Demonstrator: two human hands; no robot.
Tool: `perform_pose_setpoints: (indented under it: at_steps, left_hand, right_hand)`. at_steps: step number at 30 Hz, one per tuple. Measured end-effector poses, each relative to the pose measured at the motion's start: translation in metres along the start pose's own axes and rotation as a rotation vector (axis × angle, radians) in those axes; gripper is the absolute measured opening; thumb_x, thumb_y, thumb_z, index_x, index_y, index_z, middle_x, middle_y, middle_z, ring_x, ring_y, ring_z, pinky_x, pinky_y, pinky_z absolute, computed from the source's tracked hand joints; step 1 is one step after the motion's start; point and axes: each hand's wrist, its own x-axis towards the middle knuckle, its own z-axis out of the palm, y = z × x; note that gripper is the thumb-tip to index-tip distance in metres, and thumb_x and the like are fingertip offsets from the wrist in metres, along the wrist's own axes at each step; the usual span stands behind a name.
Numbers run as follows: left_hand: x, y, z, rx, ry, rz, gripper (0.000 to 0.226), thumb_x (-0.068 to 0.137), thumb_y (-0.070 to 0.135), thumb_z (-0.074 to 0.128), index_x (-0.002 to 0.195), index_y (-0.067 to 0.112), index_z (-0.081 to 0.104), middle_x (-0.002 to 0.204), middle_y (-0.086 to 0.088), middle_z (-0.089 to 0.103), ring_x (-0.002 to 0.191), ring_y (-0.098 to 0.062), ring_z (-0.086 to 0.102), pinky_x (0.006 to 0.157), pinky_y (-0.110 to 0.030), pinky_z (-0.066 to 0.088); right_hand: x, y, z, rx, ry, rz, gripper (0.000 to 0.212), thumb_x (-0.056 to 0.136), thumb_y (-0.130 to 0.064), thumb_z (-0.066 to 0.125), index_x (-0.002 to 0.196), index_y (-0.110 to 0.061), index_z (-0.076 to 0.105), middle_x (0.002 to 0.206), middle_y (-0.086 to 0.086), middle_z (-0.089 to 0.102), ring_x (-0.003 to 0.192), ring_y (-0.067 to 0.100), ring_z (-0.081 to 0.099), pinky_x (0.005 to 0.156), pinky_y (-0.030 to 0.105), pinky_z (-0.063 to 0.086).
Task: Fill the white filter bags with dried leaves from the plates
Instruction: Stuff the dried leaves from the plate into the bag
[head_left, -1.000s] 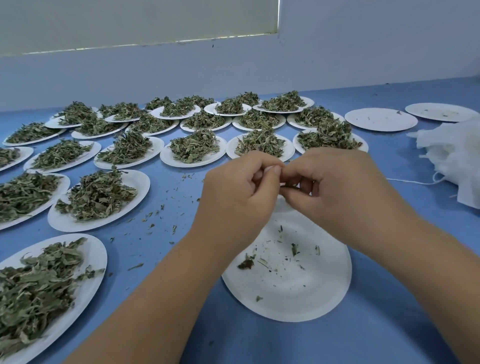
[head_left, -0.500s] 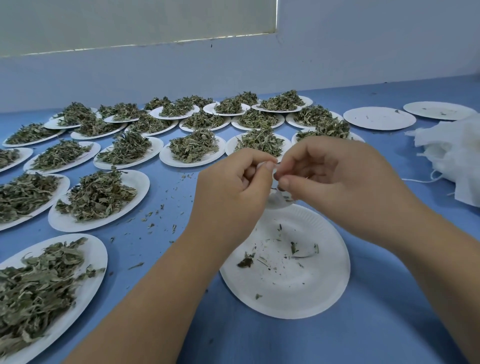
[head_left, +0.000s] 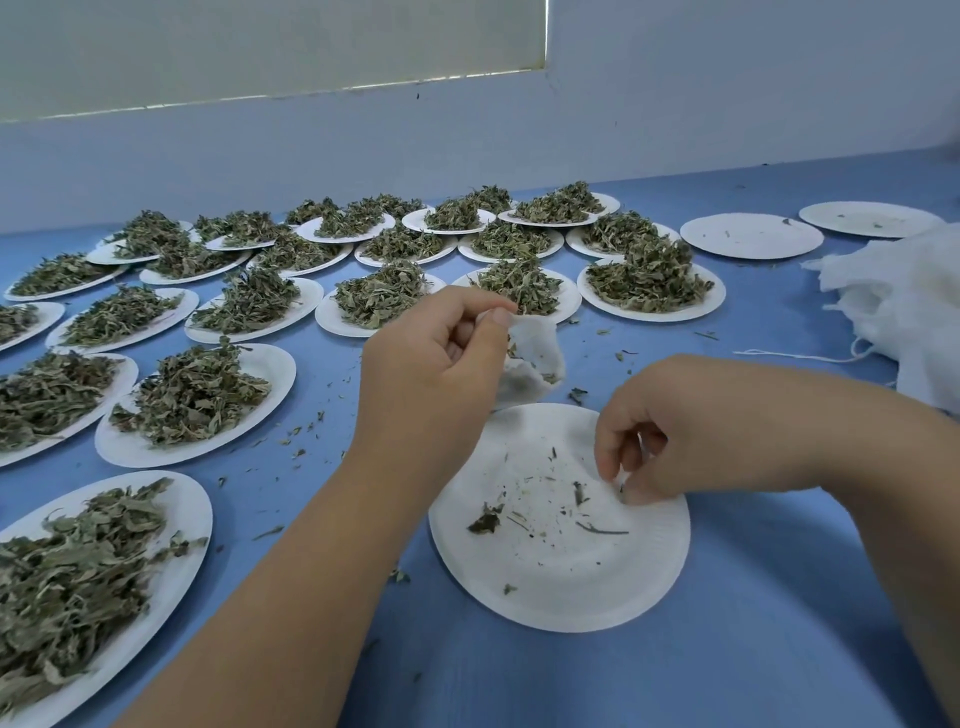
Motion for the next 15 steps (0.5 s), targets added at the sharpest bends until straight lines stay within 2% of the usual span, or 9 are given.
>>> perform_pose_setpoints:
  at_steps: [8, 12, 15]
  left_hand:
    - [0.000, 0.002, 0.002, -0.027, -0.008, -0.012, 0.026, 0.093, 0.011, 0.059, 0.081, 0.033, 0.066, 0.065, 0.004, 0.053, 0.053, 0.001, 0.045, 0.048, -0.005, 0.036]
    - [-0.001, 0.002, 0.002, -0.042, -0.014, -0.034, 0.024, 0.093, 0.011, 0.059, 0.081, 0.031, 0.067, 0.064, 0.001, 0.054, 0.051, 0.000, 0.044, 0.047, -0.005, 0.035]
    - [0.000, 0.002, 0.001, -0.028, -0.006, -0.022, 0.023, 0.093, 0.013, 0.059, 0.081, 0.032, 0.067, 0.066, -0.003, 0.058, 0.053, -0.001, 0.045, 0.048, -0.007, 0.035]
  right_hand:
    - [0.003, -0.004, 0.006, -0.035, 0.040, -0.057, 0.011, 0.078, -0.030, 0.071, 0.071, -0.035, 0.066, 0.073, -0.027, 0.061, 0.064, -0.008, 0.055, 0.055, 0.012, 0.043]
    - [0.007, -0.006, 0.012, -0.023, 0.073, -0.092, 0.008, 0.079, -0.035, 0.070, 0.074, -0.036, 0.064, 0.078, -0.028, 0.059, 0.066, -0.008, 0.053, 0.054, 0.013, 0.041]
    - [0.008, -0.007, 0.011, 0.024, 0.071, -0.146, 0.010, 0.079, -0.036, 0.072, 0.084, -0.041, 0.064, 0.089, -0.029, 0.055, 0.077, -0.007, 0.053, 0.062, 0.014, 0.044]
